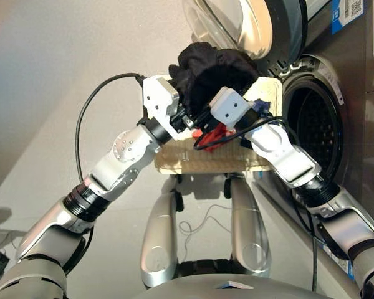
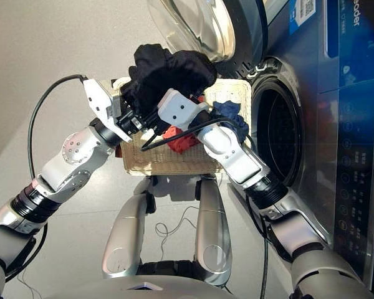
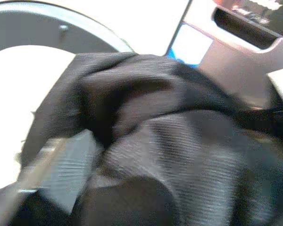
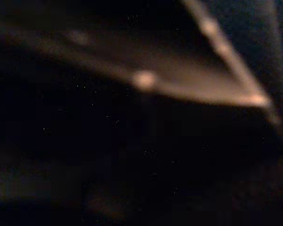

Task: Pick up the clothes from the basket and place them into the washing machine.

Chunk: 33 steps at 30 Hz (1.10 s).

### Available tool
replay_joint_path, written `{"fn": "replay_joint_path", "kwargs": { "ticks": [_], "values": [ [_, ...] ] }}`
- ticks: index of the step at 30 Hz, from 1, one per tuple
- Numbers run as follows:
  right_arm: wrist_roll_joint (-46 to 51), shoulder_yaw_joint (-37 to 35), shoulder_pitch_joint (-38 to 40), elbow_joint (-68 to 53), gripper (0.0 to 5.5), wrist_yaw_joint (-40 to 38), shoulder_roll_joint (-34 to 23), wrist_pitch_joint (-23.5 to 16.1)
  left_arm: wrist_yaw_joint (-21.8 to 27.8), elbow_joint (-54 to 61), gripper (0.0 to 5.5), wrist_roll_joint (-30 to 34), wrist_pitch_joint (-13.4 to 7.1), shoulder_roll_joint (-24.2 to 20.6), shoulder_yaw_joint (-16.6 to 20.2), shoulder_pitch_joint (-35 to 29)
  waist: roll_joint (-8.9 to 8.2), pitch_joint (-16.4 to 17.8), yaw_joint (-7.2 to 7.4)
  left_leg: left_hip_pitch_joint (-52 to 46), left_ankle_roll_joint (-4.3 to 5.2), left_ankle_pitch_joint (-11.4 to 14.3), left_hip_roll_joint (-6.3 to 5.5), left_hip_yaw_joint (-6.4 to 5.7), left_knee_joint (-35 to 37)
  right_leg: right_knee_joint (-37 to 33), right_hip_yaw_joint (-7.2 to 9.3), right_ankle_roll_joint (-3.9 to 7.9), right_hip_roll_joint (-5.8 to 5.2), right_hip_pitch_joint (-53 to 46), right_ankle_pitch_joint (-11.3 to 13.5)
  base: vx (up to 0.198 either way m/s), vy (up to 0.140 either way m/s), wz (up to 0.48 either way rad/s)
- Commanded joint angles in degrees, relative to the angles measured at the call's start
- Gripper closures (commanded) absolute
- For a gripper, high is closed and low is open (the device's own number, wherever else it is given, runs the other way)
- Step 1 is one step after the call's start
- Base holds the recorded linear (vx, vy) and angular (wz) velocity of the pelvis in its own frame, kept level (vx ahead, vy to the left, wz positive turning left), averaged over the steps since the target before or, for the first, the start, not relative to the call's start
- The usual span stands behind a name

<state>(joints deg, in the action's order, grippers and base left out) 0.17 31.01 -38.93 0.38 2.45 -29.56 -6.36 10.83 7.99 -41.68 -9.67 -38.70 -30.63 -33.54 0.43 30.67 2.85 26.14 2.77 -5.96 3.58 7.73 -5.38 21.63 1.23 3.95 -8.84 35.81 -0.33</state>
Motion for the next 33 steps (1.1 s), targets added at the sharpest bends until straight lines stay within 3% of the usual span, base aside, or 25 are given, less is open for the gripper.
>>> {"fn": "replay_joint_path", "kwargs": {
  "ticks": [1, 9, 16, 25, 33],
  "values": [
    [-0.62, -3.88, -3.54, -6.50, 5.50, -3.25, 3.08, -7.34, 0.91, 6.62, 0.00, 0.70, -2.73, 0.69, -1.95, 2.36, 0.68, -0.88, 0.47, 1.22, 2.40, 3.53, 1.29, -2.86, -6.16, -9.84, -2.59, 6.42, -2.80, -5.74, 5.78, 0.000, 0.000, 0.000],
    [-2.67, -8.92, 5.06, 2.14, 5.50, -11.45, 4.68, -8.69, -1.14, 6.89, 0.00, 1.79, -4.57, 3.35, 0.29, 5.36, 1.40, -0.88, 0.18, 1.76, 2.24, 3.87, 1.08, -3.20, -6.68, -9.70, -2.25, 6.50, -3.18, -5.75, 5.58, 0.000, 0.000, 0.000],
    [-1.81, -12.23, 9.56, 16.64, 5.50, -17.80, 6.17, -9.78, -4.23, 5.78, 0.00, 3.42, -7.61, 8.88, 2.00, 5.81, 1.76, -0.88, -0.26, 2.81, 2.05, 4.61, 0.87, -3.65, -8.19, -8.78, -2.09, 6.46, -3.40, -5.46, 4.96, 0.000, 0.000, 0.000],
    [10.20, -17.79, 13.93, 35.56, 5.50, -23.24, 11.20, -12.10, -10.11, 6.56, 0.00, 4.06, -11.50, 15.36, 4.22, 6.18, 1.52, -0.88, -0.18, 5.17, 2.20, 6.27, 0.81, -4.28, -11.59, -5.74, -2.19, 6.14, -3.30, -3.71, 3.38, 0.000, 0.000, 0.000],
    [17.09, -23.55, 11.21, 43.89, 5.50, -30.02, 12.23, -15.29, -13.10, 7.41, 0.00, 5.07, -13.22, 15.96, 2.72, 5.18, 2.00, -0.88, -0.69, 8.80, 2.11, 8.57, 1.10, -5.10, -16.98, 0.48, -2.72, 5.62, -2.82, -0.04, 0.62, 0.000, 0.000, 0.000]
  ]
}}
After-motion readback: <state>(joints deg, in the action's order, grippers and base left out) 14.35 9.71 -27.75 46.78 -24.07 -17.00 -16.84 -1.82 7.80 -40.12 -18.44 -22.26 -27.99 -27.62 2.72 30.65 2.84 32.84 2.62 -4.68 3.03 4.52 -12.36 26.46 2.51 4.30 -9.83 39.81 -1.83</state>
